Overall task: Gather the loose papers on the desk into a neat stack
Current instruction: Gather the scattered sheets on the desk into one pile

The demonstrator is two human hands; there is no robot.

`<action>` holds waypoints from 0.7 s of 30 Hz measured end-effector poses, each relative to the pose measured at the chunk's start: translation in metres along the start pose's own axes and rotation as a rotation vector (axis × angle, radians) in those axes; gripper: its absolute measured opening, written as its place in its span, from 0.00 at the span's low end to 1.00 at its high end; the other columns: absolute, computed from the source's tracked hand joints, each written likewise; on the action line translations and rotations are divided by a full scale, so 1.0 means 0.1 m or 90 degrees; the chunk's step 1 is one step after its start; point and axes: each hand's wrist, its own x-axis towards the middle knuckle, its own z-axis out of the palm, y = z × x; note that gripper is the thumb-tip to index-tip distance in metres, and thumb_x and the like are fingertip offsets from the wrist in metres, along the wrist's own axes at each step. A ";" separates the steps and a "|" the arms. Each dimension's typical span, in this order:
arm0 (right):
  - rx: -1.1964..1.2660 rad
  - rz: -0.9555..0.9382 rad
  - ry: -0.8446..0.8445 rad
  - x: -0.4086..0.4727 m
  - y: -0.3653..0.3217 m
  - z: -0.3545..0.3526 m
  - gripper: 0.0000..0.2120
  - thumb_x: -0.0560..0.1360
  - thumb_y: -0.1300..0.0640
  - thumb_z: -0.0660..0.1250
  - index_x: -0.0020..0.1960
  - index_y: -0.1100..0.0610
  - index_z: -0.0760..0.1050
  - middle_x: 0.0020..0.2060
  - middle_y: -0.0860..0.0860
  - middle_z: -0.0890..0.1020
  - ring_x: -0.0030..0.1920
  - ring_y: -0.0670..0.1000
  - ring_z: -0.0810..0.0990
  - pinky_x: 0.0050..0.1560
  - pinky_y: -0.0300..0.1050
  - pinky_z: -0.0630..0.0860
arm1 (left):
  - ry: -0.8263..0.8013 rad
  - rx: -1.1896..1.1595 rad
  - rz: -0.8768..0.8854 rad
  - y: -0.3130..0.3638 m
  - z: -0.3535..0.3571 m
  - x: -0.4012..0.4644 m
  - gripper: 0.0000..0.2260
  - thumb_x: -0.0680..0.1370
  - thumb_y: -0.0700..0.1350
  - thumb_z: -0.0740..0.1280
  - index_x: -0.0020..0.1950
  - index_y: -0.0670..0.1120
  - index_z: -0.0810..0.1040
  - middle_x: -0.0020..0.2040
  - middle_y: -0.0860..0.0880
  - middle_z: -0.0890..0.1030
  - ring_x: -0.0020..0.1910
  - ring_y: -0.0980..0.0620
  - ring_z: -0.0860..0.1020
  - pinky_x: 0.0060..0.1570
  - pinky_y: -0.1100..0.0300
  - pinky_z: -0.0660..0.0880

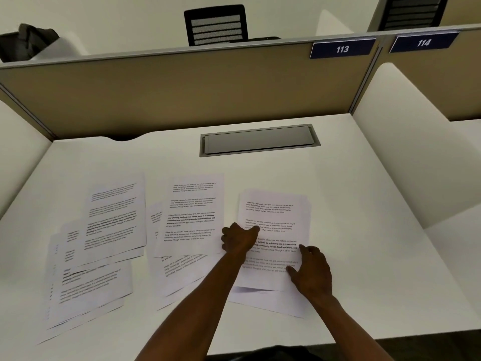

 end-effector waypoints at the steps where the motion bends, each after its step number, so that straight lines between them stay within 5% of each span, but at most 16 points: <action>1: -0.005 -0.001 -0.003 0.00 0.00 0.00 0.34 0.73 0.45 0.70 0.75 0.56 0.65 0.71 0.55 0.69 0.70 0.55 0.69 0.64 0.48 0.72 | 0.001 -0.027 -0.001 0.00 -0.02 0.02 0.35 0.71 0.61 0.72 0.71 0.41 0.71 0.70 0.41 0.71 0.70 0.40 0.71 0.69 0.46 0.70; 4: -0.020 -0.002 -0.006 0.01 -0.01 -0.01 0.34 0.73 0.45 0.70 0.74 0.56 0.66 0.70 0.54 0.70 0.70 0.55 0.69 0.64 0.48 0.73 | 0.003 -0.095 -0.010 0.03 -0.09 0.08 0.29 0.72 0.56 0.75 0.66 0.38 0.75 0.66 0.39 0.75 0.62 0.42 0.76 0.55 0.56 0.74; 8: -0.023 0.006 -0.010 0.04 -0.01 -0.02 0.34 0.73 0.45 0.71 0.74 0.56 0.67 0.69 0.54 0.70 0.69 0.54 0.70 0.63 0.48 0.74 | -0.051 -0.172 -0.007 0.03 -0.17 0.10 0.23 0.72 0.50 0.76 0.60 0.37 0.79 0.52 0.43 0.82 0.39 0.52 0.77 0.36 0.61 0.74; 11: -0.019 0.007 -0.008 0.05 -0.01 -0.02 0.34 0.72 0.45 0.72 0.74 0.56 0.68 0.69 0.54 0.71 0.68 0.54 0.70 0.63 0.48 0.74 | -0.100 -0.199 0.007 0.02 -0.18 0.08 0.23 0.72 0.48 0.77 0.62 0.38 0.79 0.54 0.42 0.83 0.49 0.45 0.82 0.47 0.55 0.81; 14: -0.007 0.009 -0.005 0.04 0.00 0.00 0.34 0.72 0.45 0.72 0.74 0.56 0.67 0.70 0.54 0.70 0.69 0.55 0.70 0.63 0.48 0.74 | -0.097 -0.188 0.100 0.00 -0.16 0.01 0.15 0.77 0.46 0.72 0.62 0.42 0.81 0.59 0.42 0.84 0.51 0.47 0.82 0.49 0.57 0.79; 18: 0.012 0.014 -0.004 0.04 0.02 0.02 0.36 0.72 0.44 0.72 0.75 0.57 0.66 0.71 0.55 0.70 0.70 0.55 0.69 0.65 0.49 0.72 | -0.102 -0.155 0.214 -0.03 -0.10 -0.14 0.18 0.82 0.43 0.64 0.72 0.42 0.74 0.67 0.43 0.79 0.63 0.44 0.79 0.63 0.53 0.77; 21: 0.109 0.053 0.051 0.10 -0.01 -0.04 0.36 0.71 0.43 0.73 0.74 0.57 0.68 0.66 0.57 0.75 0.66 0.57 0.75 0.65 0.51 0.74 | -0.099 -0.150 0.268 -0.04 -0.08 -0.21 0.18 0.83 0.42 0.62 0.74 0.43 0.71 0.68 0.43 0.78 0.65 0.44 0.78 0.63 0.55 0.76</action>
